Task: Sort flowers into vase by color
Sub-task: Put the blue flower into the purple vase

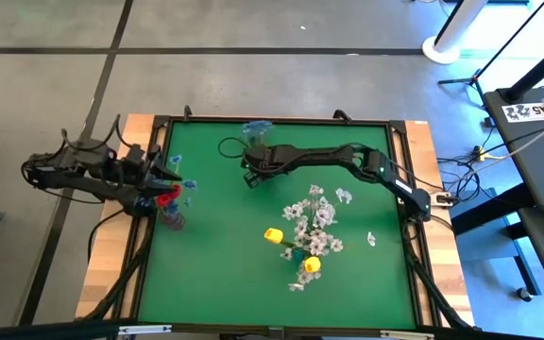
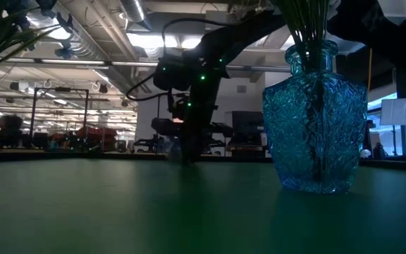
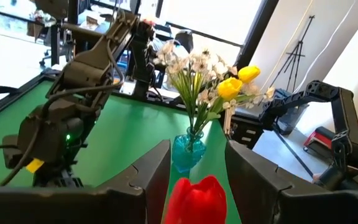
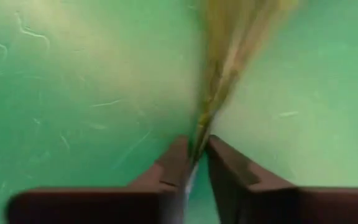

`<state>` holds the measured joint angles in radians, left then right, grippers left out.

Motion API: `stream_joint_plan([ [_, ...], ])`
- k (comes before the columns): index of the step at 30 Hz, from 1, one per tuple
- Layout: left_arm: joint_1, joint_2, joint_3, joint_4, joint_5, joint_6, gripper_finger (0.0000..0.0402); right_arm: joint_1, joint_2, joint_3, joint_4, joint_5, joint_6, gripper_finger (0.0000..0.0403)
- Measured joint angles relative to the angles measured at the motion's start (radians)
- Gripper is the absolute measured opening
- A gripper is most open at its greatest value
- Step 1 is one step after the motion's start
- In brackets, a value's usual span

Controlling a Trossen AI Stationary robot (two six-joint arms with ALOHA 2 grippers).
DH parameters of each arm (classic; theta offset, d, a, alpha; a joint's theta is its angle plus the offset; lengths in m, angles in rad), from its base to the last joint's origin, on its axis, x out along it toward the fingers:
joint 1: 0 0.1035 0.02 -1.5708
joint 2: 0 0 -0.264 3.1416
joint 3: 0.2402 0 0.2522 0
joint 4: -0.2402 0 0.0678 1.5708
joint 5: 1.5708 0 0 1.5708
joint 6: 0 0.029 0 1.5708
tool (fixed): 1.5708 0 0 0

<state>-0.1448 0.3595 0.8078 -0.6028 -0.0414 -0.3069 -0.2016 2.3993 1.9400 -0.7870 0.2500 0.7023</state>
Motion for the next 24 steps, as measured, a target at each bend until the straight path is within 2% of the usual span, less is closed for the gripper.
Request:
stream_joint_plan([
  [2,0.0,0.0,0.0,0.01,0.0,0.002,0.0149,0.004,-0.006,-0.002,0.007,0.014,-0.012,0.0024],
  [4,0.0,0.0,0.001,0.017,0.0,0.003,0.0149,0.017,-0.018,-0.006,0.019,0.043,-0.051,0.0011],
  [8,0.0,0.0,0.017,0.017,-0.005,0.004,0.0149,0.062,-0.079,0.009,0.028,0.187,-0.112,0.0027],
  [11,0.0,0.0,0.042,0.013,-0.025,0.021,0.0149,0.11,-0.153,0.038,0.061,0.275,-0.17,0.0019],
  [14,0.0,0.0,0.059,0.012,-0.028,0.031,0.0149,0.17,-0.205,0.057,0.111,0.338,-0.255,0.0007],
  [20,0.0,0.0,0.078,0.064,-0.028,0.049,0.0149,0.312,-0.314,0.125,0.269,0.461,-0.458,0.0014],
  [24,0.0,0.0,0.078,0.147,-0.017,0.079,0.0149,0.407,-0.353,0.142,0.428,0.483,-0.609,0.0006],
])
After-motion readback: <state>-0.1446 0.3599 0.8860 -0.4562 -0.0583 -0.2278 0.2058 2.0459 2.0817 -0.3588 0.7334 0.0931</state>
